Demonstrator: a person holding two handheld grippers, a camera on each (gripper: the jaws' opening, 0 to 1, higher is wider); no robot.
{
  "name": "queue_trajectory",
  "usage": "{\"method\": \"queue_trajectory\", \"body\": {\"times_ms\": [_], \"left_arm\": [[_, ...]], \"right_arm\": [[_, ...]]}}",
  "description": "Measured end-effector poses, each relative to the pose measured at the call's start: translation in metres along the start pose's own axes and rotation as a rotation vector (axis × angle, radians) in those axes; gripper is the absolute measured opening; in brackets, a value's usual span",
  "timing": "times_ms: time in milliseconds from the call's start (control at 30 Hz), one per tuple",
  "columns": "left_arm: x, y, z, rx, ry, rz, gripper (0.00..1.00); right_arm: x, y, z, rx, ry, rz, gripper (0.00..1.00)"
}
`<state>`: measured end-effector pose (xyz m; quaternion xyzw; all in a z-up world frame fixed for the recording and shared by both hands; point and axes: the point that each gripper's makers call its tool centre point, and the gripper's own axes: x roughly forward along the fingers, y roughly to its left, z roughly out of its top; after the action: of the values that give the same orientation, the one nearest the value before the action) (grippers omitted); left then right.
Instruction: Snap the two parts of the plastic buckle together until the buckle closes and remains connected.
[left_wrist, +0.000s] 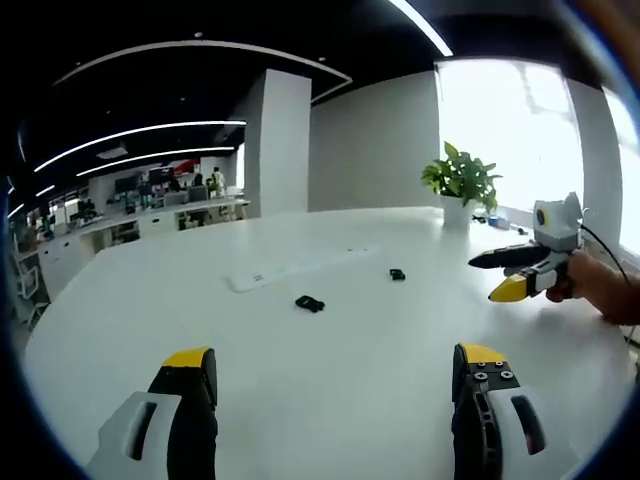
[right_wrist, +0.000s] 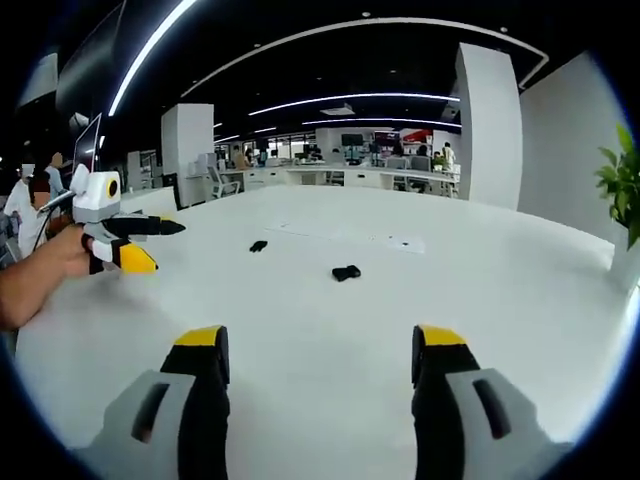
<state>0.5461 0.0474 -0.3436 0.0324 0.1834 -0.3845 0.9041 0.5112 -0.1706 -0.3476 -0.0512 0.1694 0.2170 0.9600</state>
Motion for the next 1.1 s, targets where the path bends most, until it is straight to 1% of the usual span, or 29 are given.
{"method": "queue_trajectory", "body": {"times_ms": [100, 267, 367, 433, 633, 700, 767, 833, 1100], "left_arm": [[0.002, 0.004, 0.0, 0.008, 0.01, 0.0, 0.99], [0.002, 0.004, 0.001, 0.012, 0.006, 0.003, 0.99], [0.005, 0.004, 0.003, 0.006, 0.005, 0.0, 0.99], [0.006, 0.004, 0.002, 0.007, 0.008, -0.001, 0.99], [0.01, 0.005, -0.001, 0.01, 0.012, -0.006, 0.99], [0.012, 0.007, -0.002, 0.004, 0.016, -0.007, 0.99], [0.012, 0.005, -0.004, -0.01, 0.019, -0.016, 0.99], [0.013, 0.005, -0.003, -0.028, 0.022, -0.031, 0.99], [0.01, 0.006, 0.003, -0.028, 0.003, -0.022, 0.99]], "right_arm": [[0.003, 0.0, 0.0, -0.002, 0.004, 0.002, 0.74], [0.007, 0.0, 0.003, -0.01, 0.004, 0.003, 0.74], [0.012, -0.001, 0.007, -0.011, 0.0, 0.003, 0.73], [0.011, 0.0, 0.009, 0.002, -0.007, 0.011, 0.73], [0.014, 0.001, 0.005, 0.002, 0.003, 0.012, 0.73], [0.016, 0.001, 0.004, 0.0, 0.012, 0.015, 0.74], [0.017, 0.0, 0.004, -0.005, 0.011, 0.013, 0.73], [0.018, 0.0, 0.007, -0.012, 0.009, 0.01, 0.73], [0.024, 0.001, 0.013, -0.006, 0.002, 0.006, 0.73]]}}
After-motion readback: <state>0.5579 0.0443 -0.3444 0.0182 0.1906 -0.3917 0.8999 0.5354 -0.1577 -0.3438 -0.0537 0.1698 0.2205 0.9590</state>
